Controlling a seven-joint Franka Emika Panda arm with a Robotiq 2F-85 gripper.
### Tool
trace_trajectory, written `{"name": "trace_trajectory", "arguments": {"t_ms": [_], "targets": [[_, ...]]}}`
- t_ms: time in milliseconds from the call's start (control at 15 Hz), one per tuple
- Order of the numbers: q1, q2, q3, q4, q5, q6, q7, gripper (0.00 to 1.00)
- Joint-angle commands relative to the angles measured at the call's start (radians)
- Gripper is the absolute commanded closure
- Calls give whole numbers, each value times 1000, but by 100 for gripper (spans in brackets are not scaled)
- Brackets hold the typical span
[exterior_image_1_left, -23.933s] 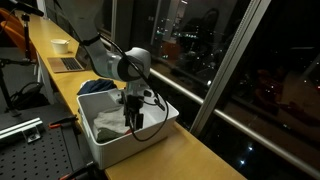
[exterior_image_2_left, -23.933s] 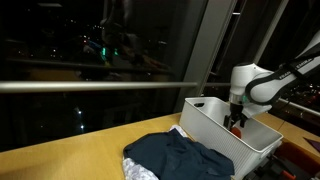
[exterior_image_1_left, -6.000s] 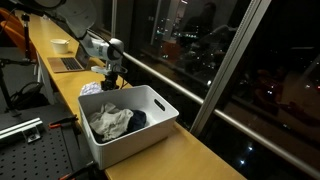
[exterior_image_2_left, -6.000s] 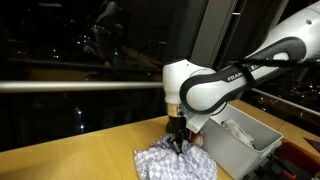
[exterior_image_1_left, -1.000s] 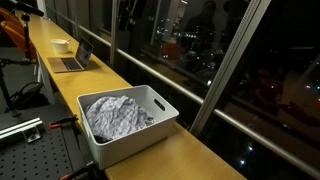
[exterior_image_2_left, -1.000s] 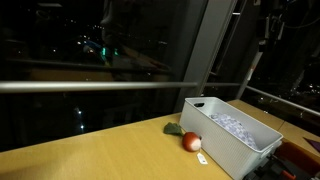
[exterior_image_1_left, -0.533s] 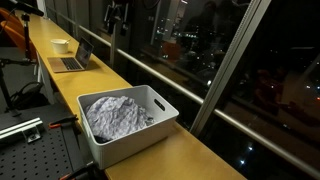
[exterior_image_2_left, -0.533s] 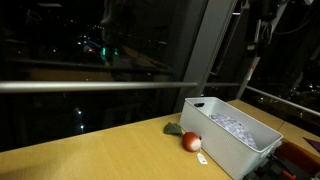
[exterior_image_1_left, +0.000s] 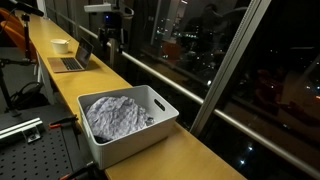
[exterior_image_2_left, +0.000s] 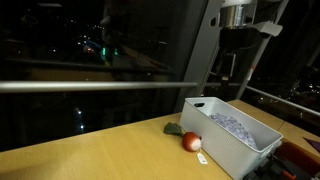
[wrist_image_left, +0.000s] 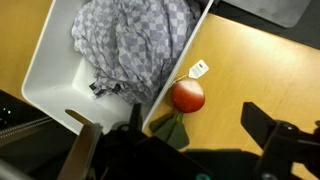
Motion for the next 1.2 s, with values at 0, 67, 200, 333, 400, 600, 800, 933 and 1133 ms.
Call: {"name": "trace_trajectory", "arguments": {"t_ms": [0,67,200,333,400,600,800,933,1133], "targets": [[20,62,7,-11,-100,81,-111,0],[27,89,6,-5,-128,102,-138,0],[39,148,3,12,-184,145,-195,0],[48,207,-1,27,-236,201,-255,0],[51,232,-4,35,-260,228,-287,0],[55,306,-9,65,-310,294,-360,0],[57,375,-11,109,-325,319,-416,0],[57,417,-11,145,-322,321,-451,0],[58,472,-14,193,-312,314,-482,0]]}}
